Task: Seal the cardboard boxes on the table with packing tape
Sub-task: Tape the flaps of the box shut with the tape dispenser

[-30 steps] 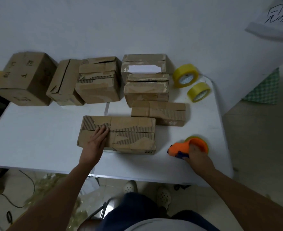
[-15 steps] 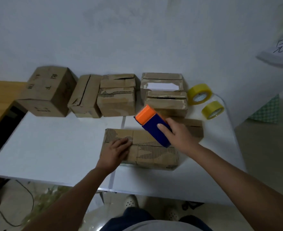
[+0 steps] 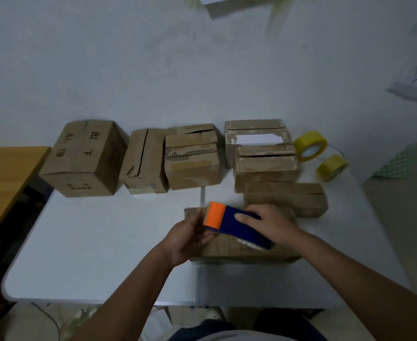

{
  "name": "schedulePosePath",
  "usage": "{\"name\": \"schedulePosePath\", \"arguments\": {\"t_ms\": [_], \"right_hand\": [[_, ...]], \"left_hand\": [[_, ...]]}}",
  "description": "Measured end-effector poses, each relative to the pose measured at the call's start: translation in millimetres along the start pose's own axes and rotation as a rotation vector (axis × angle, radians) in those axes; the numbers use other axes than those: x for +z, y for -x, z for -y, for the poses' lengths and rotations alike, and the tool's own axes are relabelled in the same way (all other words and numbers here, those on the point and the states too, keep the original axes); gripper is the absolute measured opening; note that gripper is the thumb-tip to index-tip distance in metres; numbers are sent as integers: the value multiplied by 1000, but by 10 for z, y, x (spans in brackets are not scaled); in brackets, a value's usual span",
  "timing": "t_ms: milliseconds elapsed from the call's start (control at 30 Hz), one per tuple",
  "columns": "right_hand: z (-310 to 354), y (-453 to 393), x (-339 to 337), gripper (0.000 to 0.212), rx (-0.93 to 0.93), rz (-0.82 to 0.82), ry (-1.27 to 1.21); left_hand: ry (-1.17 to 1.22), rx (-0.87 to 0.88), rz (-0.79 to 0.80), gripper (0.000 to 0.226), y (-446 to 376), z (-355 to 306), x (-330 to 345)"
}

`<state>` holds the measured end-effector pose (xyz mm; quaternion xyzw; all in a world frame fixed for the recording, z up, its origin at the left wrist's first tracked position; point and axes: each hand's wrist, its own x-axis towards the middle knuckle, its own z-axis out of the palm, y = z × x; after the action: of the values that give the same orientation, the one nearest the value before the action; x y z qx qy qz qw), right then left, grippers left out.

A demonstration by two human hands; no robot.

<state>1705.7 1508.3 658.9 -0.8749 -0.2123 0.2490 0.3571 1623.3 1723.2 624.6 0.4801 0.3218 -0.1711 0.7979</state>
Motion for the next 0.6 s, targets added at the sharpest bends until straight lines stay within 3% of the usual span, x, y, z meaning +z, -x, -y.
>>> {"name": "schedulePosePath", "arguments": {"t_ms": [167, 267, 433, 600], "right_hand": [[-6, -55, 12, 39, -11, 16, 29], [-5, -97, -2, 39, -14, 37, 35], [-41, -127, -49, 40, 2, 69, 43], [-45, -166, -109, 39, -12, 113, 23]], "left_hand": [[-108, -2, 20, 20, 30, -80, 37], [-153, 51, -27, 24, 18, -61, -2], [-91, 71, 12, 32, 68, -113, -50], [18, 21, -20, 24, 46, -96, -49]]}}
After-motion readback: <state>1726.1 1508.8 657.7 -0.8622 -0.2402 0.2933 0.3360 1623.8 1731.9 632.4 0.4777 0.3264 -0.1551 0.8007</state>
